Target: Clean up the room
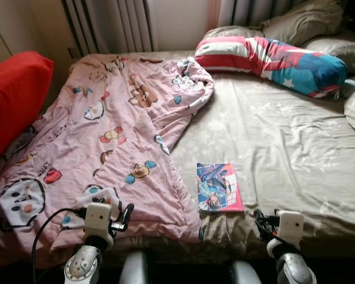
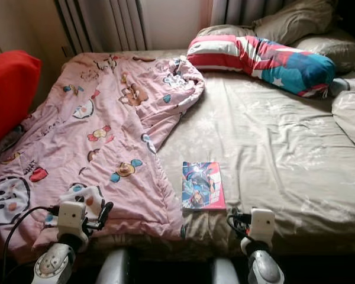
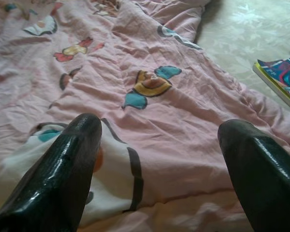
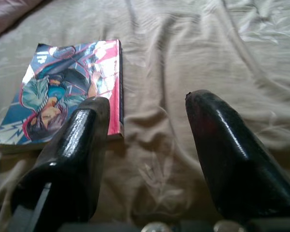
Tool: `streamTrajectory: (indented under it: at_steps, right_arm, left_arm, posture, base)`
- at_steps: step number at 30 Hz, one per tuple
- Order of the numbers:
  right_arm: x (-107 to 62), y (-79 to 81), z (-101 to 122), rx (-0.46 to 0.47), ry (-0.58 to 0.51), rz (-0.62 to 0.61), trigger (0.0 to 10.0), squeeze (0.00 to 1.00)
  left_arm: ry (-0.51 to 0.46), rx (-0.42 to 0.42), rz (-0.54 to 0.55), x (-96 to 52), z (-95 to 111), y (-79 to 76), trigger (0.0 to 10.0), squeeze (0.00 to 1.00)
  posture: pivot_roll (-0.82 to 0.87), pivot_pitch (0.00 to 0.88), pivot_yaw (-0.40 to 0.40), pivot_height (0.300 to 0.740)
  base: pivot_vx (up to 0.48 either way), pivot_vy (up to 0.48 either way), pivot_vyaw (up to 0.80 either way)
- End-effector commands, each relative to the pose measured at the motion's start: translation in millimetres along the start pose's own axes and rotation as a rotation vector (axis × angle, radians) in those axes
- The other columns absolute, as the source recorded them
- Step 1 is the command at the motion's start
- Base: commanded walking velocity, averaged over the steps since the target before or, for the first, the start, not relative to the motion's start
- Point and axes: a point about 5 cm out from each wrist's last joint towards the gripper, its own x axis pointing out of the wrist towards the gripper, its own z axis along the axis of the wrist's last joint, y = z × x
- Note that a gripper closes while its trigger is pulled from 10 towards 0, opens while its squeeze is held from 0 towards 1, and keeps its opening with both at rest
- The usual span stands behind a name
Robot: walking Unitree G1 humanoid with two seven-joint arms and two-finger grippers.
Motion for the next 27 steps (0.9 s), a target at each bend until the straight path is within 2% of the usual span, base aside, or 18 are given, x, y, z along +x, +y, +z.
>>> streamTrajectory:
  at_steps: [1, 13, 17, 27]
  right_arm:
    - [-0.1, 2.4, -1.9, 0.008, 0.005, 0.005, 10.0, 0.0]
    - [2.2, 8.7, 1.0, -0.017, -0.014, 0.045, 10.0, 0.0]
    - [2.3, 10.0, 0.7, -0.02, -0.016, 0.051, 10.0, 0.0]
    - [3.3, 11.0, 0.6, 0.002, -0.016, 0.049, 10.0, 0.0]
  left_arm:
    - [-0.002, 0.005, 0.004, 0.4, 1.9, 3.3, 10.0, 0.0]
    - [-0.004, -0.002, 0.006, 2.6, 3.4, 2.7, 10.0, 0.0]
    - [-0.006, 0.001, 0.007, 3.0, 4.1, 3.5, 10.0, 0.0]
    - [-0.007, 0.003, 0.008, 4.4, 5.0, 4.4, 10.0, 0.0]
  posture:
    - [-0.06, 0.062, 0.057, 0.576]
    - [-0.05, 0.062, 0.052, 0.576]
    - [-0.05, 0.064, 0.054, 0.576]
    - [-0.05, 0.06, 0.056, 0.576]
  base:
    - [0.0, 0.0, 0.0]
    - [0.0, 0.0, 0.0]
    - [0.0, 0.0, 0.42]
    - [0.0, 0.0, 0.0]
